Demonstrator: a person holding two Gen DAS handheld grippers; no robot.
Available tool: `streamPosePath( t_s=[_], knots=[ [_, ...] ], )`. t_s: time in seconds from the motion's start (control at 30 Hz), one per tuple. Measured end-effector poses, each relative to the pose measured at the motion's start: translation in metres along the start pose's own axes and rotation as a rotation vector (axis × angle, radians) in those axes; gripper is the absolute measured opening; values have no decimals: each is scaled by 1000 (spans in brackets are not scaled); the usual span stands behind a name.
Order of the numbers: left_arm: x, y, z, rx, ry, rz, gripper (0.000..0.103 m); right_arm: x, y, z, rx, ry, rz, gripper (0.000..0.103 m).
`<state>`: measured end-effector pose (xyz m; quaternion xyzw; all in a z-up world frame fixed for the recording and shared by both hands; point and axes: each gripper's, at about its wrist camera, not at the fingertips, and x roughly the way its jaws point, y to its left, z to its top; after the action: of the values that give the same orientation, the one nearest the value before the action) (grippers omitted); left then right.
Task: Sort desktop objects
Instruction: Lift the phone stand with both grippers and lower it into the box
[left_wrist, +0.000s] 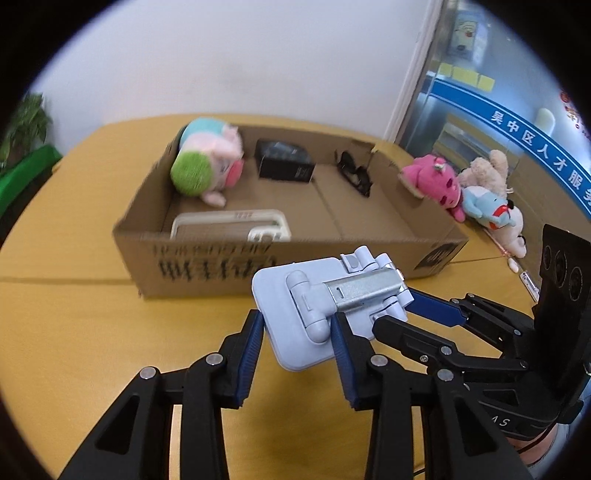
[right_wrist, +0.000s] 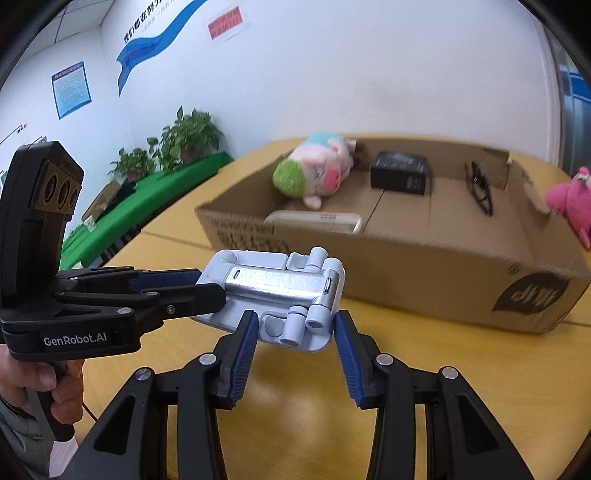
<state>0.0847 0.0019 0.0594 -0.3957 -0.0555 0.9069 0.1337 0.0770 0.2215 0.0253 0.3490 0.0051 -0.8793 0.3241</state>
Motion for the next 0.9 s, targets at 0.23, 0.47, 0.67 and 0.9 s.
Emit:
streamPosePath(
  t_s=[0.23, 0.47, 0.67, 0.9],
  knots=[
    [1, -33, 57, 109, -84, -36, 36, -33, -26, 46, 24, -120, -71, 41],
    [29, -59, 110, 180, -106, -89, 36, -36, -75, 83, 105, -150, -116, 41],
    [51, -63, 142, 202, -106, -85, 33, -14, -107, 106, 150, -114, -122, 41],
    [88, -54, 168, 210, -52, -55, 31, 29, -146, 134, 247, -58, -82, 39]
  ],
)
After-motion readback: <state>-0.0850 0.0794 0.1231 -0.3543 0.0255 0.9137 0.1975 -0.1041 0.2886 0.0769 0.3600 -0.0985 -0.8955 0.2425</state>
